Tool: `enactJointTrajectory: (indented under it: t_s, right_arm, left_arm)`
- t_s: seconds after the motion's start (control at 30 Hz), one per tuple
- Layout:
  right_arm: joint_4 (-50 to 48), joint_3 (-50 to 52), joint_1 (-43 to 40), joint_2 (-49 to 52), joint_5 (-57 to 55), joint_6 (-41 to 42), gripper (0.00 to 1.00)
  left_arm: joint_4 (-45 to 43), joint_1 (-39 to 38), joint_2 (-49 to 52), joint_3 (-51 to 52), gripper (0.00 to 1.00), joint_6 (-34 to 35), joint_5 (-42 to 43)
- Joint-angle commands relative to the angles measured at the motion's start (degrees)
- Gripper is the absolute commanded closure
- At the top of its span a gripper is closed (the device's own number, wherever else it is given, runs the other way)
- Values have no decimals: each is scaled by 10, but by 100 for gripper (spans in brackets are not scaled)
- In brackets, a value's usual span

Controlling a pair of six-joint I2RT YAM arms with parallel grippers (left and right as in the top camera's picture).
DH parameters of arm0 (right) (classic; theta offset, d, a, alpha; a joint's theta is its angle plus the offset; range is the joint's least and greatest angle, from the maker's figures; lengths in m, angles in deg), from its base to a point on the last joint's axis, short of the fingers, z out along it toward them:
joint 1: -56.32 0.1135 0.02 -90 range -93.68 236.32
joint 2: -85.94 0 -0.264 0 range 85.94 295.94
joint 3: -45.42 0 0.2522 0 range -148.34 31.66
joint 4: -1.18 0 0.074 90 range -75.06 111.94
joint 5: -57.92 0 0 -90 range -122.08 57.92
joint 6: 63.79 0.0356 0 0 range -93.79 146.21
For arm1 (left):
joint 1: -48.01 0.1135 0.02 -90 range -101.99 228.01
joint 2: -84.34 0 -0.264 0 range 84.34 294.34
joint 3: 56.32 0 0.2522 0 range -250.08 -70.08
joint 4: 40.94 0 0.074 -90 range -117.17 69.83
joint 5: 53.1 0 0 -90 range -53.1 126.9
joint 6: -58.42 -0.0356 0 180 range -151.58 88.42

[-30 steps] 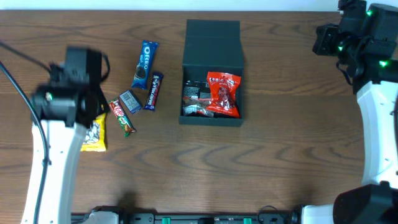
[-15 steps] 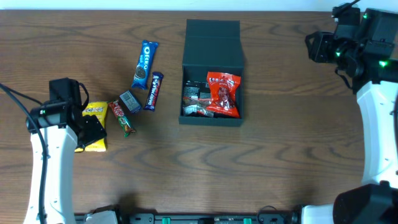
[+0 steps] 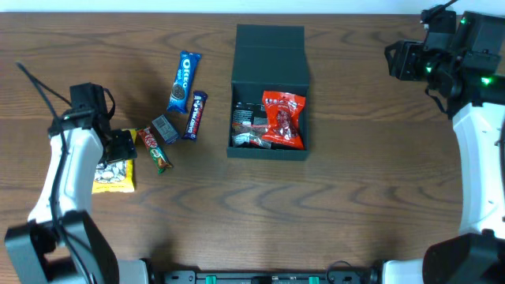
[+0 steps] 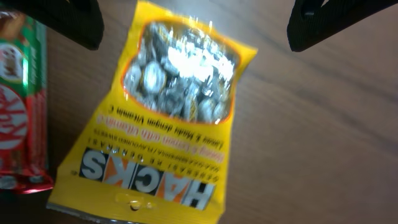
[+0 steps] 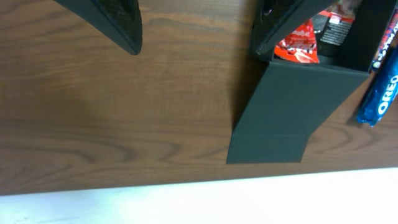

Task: Pack container
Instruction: 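Grasp the yellow Hacks candy bag with the left gripper, then carry the yellow Hacks bag right and lower it into the box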

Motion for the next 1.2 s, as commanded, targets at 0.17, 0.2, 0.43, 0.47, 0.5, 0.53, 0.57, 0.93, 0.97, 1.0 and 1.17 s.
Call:
enactJointTrajectory:
  t_s: [0.17, 0.2, 0.43, 0.47, 0.5, 0.53, 0.57, 0.93, 0.97, 1.0, 1.17]
  right_arm:
    - [8, -6, 0, -1, 2, -6, 42]
    - [8, -6, 0, -1, 2, -6, 42]
    - [8, -6, 0, -1, 2, -1, 42]
    - [7, -6, 0, -1, 2, 0, 42]
    - [7, -6, 0, -1, 2, 0, 42]
    - [6, -6, 0, -1, 2, 0, 43]
    - [6, -6, 0, -1, 2, 0, 43]
    - [-3, -6, 0, -1, 2, 5, 43]
    - [-3, -6, 0, -1, 2, 5, 44]
    - [-3, -6, 0, -1, 2, 5, 43]
    - [-6, -6, 0, -1, 2, 5, 43]
  left_arm:
    - [-38, 3, 91, 2, 5, -47, 17]
    - [-41, 4, 99, 2, 5, -47, 17]
    - [-62, 23, 147, 2, 4, -47, 26]
    - [-63, 26, 150, 2, 3, -47, 27]
    - [-63, 28, 151, 2, 0, -47, 30]
    - [-64, 32, 151, 2, 8, -47, 34]
    - [-65, 33, 151, 2, 11, -48, 38]
    - [-66, 36, 151, 2, 73, -50, 53]
    - [-64, 36, 151, 2, 76, -50, 53]
    - [-61, 36, 151, 0, 83, -50, 53]
    - [-26, 36, 142, -32, 94, -35, 52]
